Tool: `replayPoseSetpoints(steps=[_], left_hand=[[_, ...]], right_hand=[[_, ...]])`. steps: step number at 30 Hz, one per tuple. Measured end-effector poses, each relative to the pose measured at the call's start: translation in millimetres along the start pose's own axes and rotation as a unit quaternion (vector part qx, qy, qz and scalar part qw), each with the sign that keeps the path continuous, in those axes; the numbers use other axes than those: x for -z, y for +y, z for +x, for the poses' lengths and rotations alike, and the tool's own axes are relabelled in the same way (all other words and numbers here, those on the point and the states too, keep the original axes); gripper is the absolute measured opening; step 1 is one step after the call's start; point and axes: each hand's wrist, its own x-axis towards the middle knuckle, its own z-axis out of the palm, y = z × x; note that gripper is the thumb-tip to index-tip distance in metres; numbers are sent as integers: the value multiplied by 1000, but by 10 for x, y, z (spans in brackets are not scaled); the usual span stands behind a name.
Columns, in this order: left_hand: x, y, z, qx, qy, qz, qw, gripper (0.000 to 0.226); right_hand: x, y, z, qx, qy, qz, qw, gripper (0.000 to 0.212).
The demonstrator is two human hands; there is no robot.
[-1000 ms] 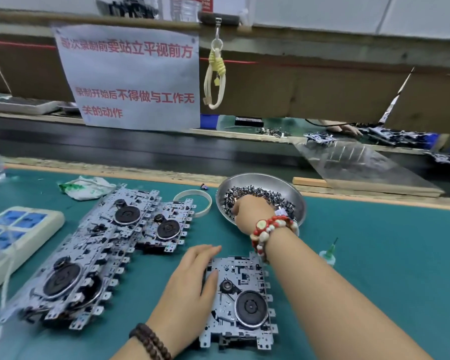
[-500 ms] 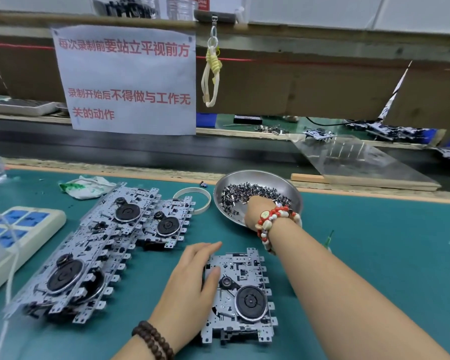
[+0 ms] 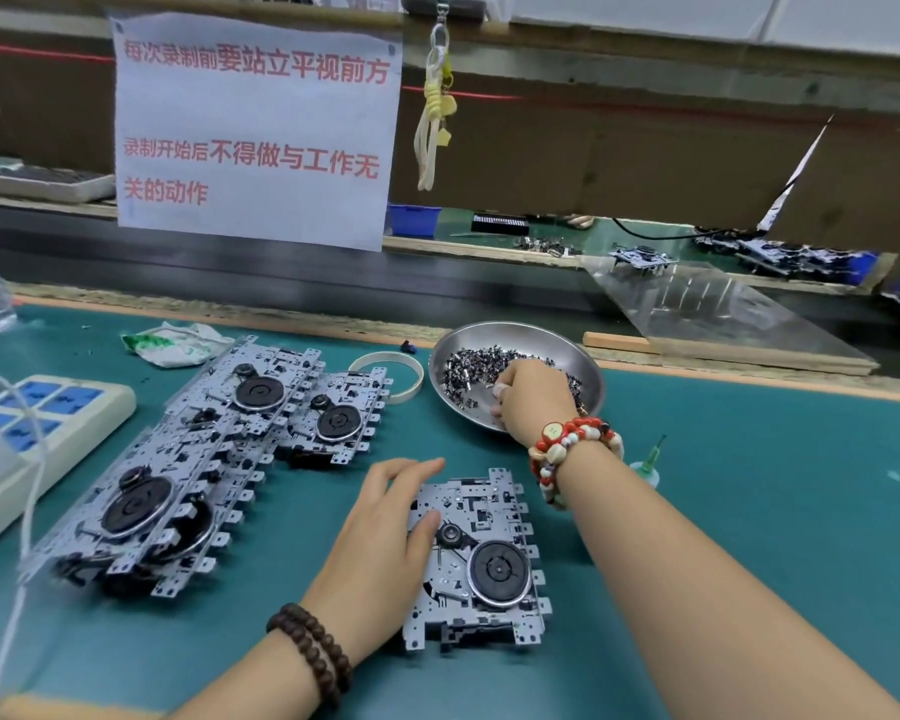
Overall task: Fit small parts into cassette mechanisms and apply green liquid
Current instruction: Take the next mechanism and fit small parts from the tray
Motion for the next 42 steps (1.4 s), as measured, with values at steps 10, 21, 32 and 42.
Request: replayPoseSetpoints(steps=[10,21,32,42], left_hand=[[8,2,92,15,9,26,1000,41],[9,72,244,5,-50,58,997,44],[110,-90,136,25,-23,68,997,52],[12,-40,172,26,-15,49,998,53]], right_hand=[[-208,89,-191,25,49,100,993,22],[-367,353,-751,-15,71,258,963,21],[-403,489,-802,-23,63,230,971,26],[-412,447,-785,-4,31,233,972,24]])
